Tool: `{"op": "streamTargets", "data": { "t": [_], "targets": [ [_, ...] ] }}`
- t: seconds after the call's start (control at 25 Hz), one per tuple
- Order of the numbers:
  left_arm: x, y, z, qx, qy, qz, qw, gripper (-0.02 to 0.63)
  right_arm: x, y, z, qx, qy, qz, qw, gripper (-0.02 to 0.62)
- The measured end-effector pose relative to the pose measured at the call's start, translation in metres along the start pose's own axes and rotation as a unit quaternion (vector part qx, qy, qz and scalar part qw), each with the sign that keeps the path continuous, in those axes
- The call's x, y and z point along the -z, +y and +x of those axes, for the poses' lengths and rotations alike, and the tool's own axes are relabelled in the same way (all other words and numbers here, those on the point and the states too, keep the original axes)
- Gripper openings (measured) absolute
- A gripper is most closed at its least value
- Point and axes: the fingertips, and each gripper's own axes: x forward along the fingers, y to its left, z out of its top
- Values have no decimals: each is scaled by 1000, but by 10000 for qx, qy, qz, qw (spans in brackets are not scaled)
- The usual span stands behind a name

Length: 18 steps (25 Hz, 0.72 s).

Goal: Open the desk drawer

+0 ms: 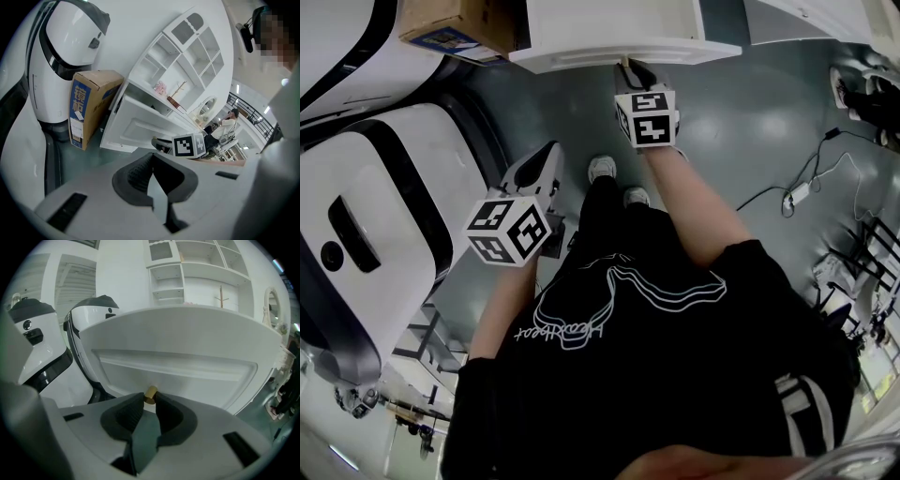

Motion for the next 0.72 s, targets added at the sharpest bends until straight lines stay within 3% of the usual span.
{"op": "streamTargets", "data": {
  "t": [0.48,0.64,0.72],
  "targets": [
    [12,-10,-11,-92,-117,-35,9999,3,5,2,-5,-42,8,-24,10000,83],
    [20,-14,-17,-162,-159,-37,9997,3,4,-1,-6,-148,-19,184,9997,87],
    [24,-18,-19,-171,-195,-38,9997,3,3,-4,-10,-207,-68,304,9993,151]
  ]
}}
